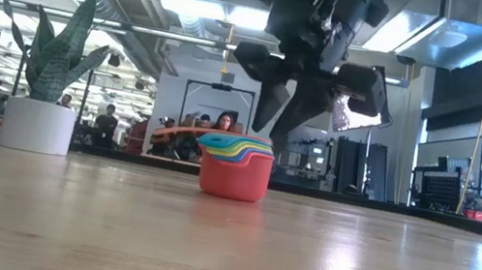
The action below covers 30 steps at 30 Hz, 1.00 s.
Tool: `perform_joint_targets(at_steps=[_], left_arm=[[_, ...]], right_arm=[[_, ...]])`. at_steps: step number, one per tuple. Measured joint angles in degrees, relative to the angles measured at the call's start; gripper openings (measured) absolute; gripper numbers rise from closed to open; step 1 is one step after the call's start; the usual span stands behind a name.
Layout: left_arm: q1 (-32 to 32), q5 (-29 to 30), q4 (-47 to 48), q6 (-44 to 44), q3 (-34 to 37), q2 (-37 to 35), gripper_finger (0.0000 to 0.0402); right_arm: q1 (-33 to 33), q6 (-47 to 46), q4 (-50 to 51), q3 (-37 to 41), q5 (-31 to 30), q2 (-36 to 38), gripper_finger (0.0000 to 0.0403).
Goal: Nest measuring cups in basket
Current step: Stack the orange measuring cup on top of the light blue measuring cup
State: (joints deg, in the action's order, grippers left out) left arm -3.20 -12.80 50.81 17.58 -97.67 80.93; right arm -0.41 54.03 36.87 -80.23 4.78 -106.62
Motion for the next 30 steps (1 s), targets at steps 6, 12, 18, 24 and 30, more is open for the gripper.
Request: perform_joint_targets(at_steps=[6,12,18,24,30], left_arm=[[1.0,13.5,7.1,-4.1,0.0,0.0,0.0079],[5.7,18.8,11.2,-13.9,9.6,0.1,0.0079],[9.6,15.8,-2.5,-16.0,27.2,1.6,0.0075],[11.0,10.5,-11.1,-17.7,35.3,1.6,0.0059],[10.6,10.3,-15.1,-21.4,39.9,1.7,0.0040]], right_arm=[[2.9,-6.2,0.4,-1.9,-4.8,4.7,0.0123],[5.9,-24.0,2.8,-2.3,-9.3,12.1,0.0123],[6.5,-45.1,7.8,1.0,-9.0,14.2,0.0123],[8.7,-51.1,6.1,9.9,-8.7,13.3,0.0123],[9.8,-53.8,-5.2,14.8,-5.7,11.8,0.0123]])
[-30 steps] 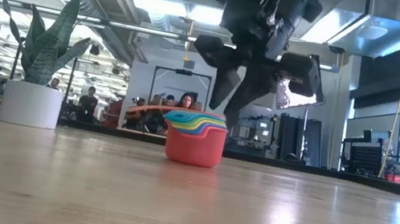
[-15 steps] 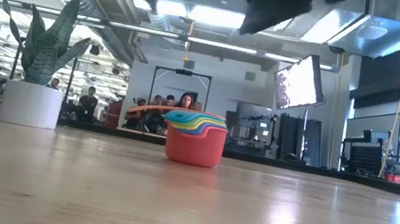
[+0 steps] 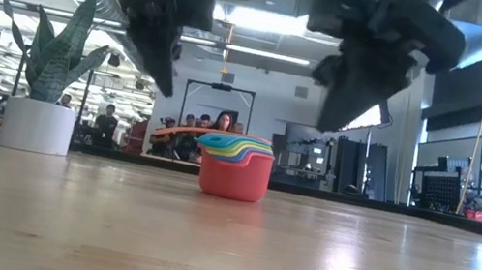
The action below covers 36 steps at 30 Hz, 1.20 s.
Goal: Nest measuring cups in basket
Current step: Stack the orange measuring cup on top of the light blue measuring cup
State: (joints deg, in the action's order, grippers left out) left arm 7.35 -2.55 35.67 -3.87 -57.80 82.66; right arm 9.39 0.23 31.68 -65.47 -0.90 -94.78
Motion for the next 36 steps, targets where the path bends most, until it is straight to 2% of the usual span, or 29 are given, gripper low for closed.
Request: perform_joint_targets(at_steps=[8,16,24,36], left_arm=[[-2.1,-4.3,-7.7,-3.5,6.8,3.1,0.0018],[-3.3,-4.0,-12.1,-4.6,6.8,6.7,0.0001],[-3.3,-3.6,-13.4,-4.8,6.8,8.3,0.0010],[-5.3,-5.6,-20.6,-7.0,6.7,8.3,0.0005]], right_arm=[[0.5,0.4,-3.2,0.7,1.4,-6.1,0.0123],[0.4,1.7,-8.8,-0.7,3.6,-11.2,0.0123],[-0.8,4.8,-9.9,-5.6,4.3,-16.6,0.0123],[-2.1,6.0,-13.4,-6.2,4.2,-17.4,0.0123]])
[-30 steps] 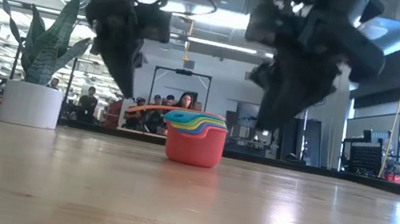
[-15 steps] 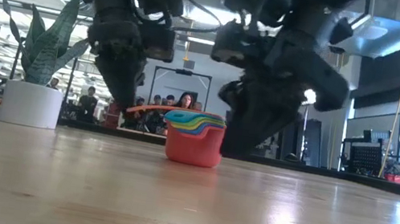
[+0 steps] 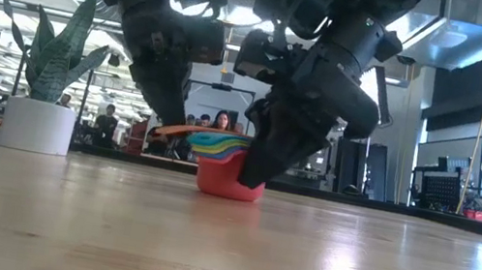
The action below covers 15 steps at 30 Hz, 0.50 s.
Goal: Nest measuring cups in basket
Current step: Stack the orange measuring cup on top of the light blue measuring cup
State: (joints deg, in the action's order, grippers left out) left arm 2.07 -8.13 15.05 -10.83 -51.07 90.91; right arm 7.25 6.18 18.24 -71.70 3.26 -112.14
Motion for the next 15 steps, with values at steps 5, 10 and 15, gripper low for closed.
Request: perform_joint_targets(at_steps=[5,10,15], left_arm=[[-1.9,0.1,-1.7,-1.5,0.0,0.5,0.0008],[-2.7,0.3,-2.2,-2.4,0.0,1.1,0.0001],[-2.7,0.4,-2.9,-2.6,0.0,1.4,0.0009]], right_arm=[[-0.3,0.1,-2.7,0.0,0.0,0.0,0.0123],[-0.9,0.0,-3.2,0.0,-0.6,0.0,0.0123],[-1.0,0.0,-3.9,0.0,-2.1,0.0,0.0123]])
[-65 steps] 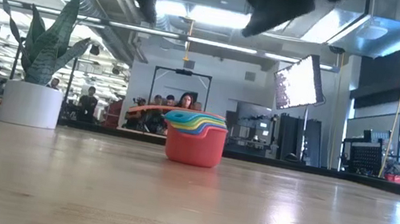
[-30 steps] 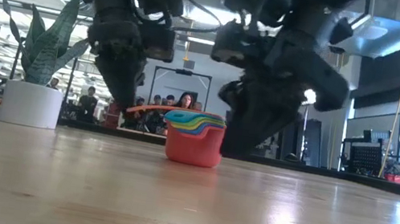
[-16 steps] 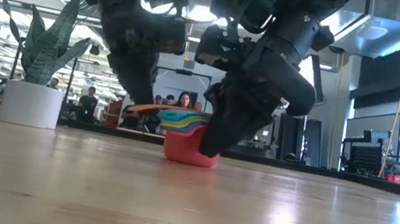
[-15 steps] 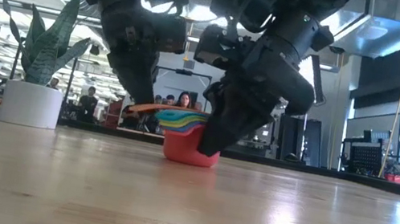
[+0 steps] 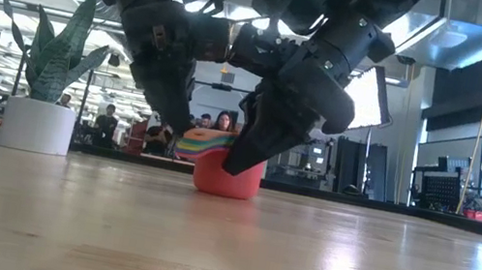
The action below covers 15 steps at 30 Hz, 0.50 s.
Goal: Nest measuring cups in basket
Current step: Stack the orange measuring cup on top of the light blue measuring cup, then stack the violet measuring cup on top of the orange measuring cup
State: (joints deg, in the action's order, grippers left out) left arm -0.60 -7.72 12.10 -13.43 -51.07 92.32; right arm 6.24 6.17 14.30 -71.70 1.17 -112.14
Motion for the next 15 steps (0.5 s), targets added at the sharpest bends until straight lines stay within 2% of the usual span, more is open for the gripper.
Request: perform_joint_targets(at_steps=[6,11,15], left_arm=[[0.1,0.0,2.9,0.0,-0.7,-0.9,0.0009],[0.1,2.0,16.3,1.3,-5.6,-4.4,0.0002],[-1.0,4.0,25.5,1.5,-9.8,-7.2,0.0006]], right_arm=[[0.4,0.0,3.9,0.0,-0.2,1.8,0.0123],[2.5,-0.4,9.4,0.0,-2.1,6.0,0.0123],[4.5,0.1,9.4,0.0,-2.2,9.4,0.0123]])
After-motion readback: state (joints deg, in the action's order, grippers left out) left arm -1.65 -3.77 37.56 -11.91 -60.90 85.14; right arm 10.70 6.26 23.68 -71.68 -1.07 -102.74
